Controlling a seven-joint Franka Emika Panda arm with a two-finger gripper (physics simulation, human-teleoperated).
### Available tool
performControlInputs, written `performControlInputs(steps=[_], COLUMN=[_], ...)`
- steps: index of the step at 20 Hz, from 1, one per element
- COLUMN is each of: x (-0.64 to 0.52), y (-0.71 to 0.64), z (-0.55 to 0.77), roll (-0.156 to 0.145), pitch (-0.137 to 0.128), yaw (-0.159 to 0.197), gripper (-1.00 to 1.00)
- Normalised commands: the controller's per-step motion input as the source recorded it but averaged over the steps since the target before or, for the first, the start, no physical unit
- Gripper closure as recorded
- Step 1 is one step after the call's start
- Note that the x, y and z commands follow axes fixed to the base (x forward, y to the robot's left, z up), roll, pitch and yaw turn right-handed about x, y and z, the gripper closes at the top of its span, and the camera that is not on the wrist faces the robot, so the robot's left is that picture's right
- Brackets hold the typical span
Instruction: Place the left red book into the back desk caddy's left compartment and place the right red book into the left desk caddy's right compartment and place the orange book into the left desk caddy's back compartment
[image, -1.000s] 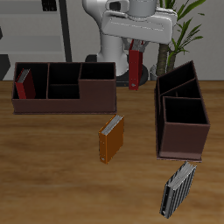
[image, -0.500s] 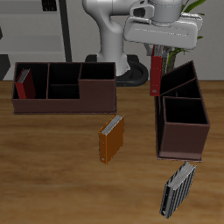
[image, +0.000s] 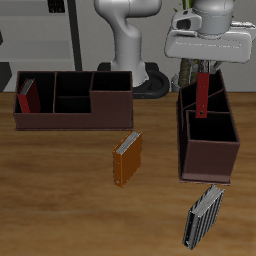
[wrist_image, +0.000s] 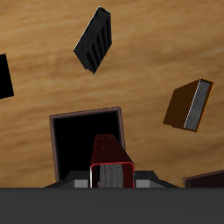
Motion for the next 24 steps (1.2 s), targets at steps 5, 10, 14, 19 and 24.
performControlInputs(steps=[5,10,14,19,24], x=[0.07,0.04,0.23,0.15,0.03], y=[0.34,0.16,-0.07,-0.07,0.05], z=[-0.21,-0.07,-0.21,-0.25,-0.32], roll=[0.035,0.018,-0.018,-0.006,0.015], pitch=[0.001,-0.063,-0.001,0.034,0.047], yaw=[0.024,0.059,0.009,0.008,-0.001], gripper=[1.00,1.00,1.00,1.00,1.00])
